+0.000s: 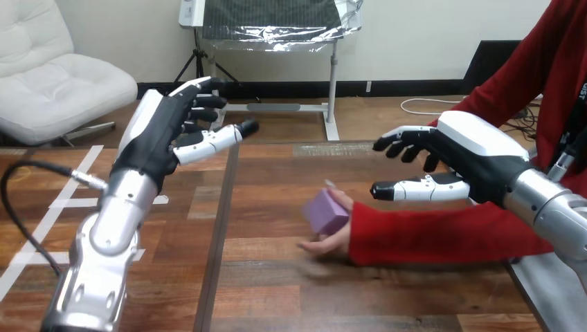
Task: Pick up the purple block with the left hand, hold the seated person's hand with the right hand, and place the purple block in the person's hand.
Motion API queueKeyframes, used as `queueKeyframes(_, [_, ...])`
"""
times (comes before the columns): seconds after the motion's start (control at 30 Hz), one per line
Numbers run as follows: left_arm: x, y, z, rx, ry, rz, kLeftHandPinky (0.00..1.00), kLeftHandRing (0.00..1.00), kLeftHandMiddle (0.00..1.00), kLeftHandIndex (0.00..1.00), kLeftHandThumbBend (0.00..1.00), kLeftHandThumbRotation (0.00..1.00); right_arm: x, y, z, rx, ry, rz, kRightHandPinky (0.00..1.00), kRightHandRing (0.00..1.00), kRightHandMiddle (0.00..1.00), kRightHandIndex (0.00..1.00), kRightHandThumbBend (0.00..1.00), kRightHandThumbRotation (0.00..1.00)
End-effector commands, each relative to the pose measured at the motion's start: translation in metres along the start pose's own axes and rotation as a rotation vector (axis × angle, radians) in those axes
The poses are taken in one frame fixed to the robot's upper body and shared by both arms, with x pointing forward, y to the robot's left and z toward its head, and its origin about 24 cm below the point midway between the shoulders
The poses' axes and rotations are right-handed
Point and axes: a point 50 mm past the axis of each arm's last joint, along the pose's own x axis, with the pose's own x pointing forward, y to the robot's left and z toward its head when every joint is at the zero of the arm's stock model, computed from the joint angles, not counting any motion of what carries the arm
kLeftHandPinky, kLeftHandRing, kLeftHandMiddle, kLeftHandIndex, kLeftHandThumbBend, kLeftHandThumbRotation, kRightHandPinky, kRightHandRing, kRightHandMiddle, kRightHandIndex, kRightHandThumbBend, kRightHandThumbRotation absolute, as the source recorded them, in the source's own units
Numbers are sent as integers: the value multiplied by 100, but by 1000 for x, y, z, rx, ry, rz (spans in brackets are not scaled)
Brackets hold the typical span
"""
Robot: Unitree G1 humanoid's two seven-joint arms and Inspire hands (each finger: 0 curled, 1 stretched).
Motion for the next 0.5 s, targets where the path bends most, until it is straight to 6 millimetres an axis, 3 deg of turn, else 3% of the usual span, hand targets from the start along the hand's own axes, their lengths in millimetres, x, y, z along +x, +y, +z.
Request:
queueKeyframes(0.0, [-2, 8, 24, -28, -125, 52, 73, 81, 83, 85, 85, 98, -2, -22, 7, -33, -36, -90, 59, 74, 78, 81, 100, 98])
queueKeyframes(0.47, [-15, 6, 24, -43, -127, 39, 67, 78, 81, 82, 85, 96, -6, -30, 13, -36, -66, -124, 62, 77, 82, 85, 100, 100])
